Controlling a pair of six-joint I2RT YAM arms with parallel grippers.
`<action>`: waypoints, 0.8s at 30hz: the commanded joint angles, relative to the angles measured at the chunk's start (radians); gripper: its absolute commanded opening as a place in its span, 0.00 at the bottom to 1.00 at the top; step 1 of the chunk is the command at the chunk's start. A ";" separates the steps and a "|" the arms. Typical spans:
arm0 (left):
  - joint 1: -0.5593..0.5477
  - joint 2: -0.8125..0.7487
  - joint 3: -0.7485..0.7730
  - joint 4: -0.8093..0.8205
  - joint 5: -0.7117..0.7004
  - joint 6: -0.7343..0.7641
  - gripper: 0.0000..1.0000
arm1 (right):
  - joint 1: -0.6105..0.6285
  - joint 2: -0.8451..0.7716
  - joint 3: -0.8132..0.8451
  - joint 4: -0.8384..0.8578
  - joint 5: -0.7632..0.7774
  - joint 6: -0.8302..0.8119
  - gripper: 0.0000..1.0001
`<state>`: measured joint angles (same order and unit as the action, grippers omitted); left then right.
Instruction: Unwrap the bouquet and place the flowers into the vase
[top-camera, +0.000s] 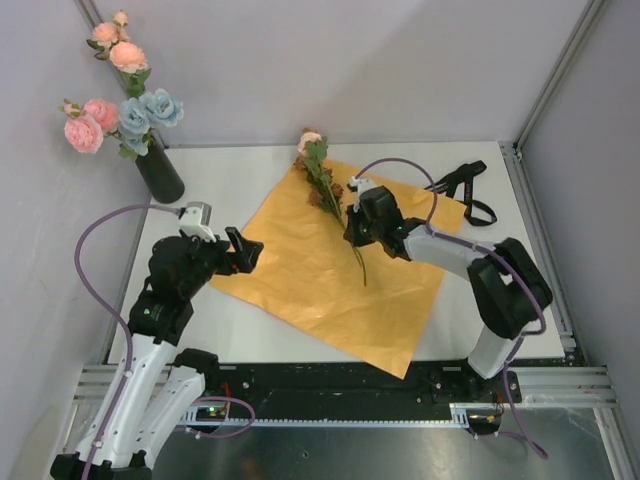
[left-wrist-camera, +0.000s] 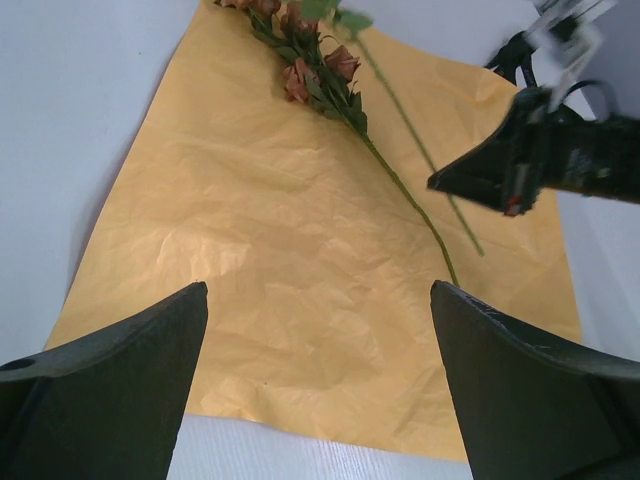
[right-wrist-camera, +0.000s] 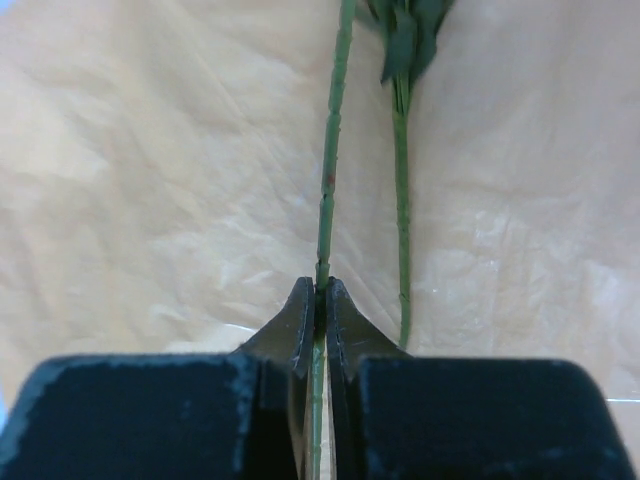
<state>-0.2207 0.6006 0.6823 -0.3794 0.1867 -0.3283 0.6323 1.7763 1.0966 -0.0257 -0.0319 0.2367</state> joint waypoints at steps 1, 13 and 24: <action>-0.003 0.032 0.042 0.021 0.022 -0.040 0.96 | -0.021 -0.152 0.019 0.068 -0.061 0.032 0.00; -0.004 0.145 0.183 0.050 0.166 -0.124 0.93 | -0.016 -0.467 -0.228 0.293 -0.175 0.175 0.00; -0.006 0.220 0.273 0.247 0.285 -0.256 0.86 | 0.158 -0.685 -0.411 0.501 -0.231 0.204 0.00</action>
<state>-0.2207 0.8055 0.9039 -0.2607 0.4011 -0.4873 0.7387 1.1591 0.7116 0.3164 -0.2333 0.4385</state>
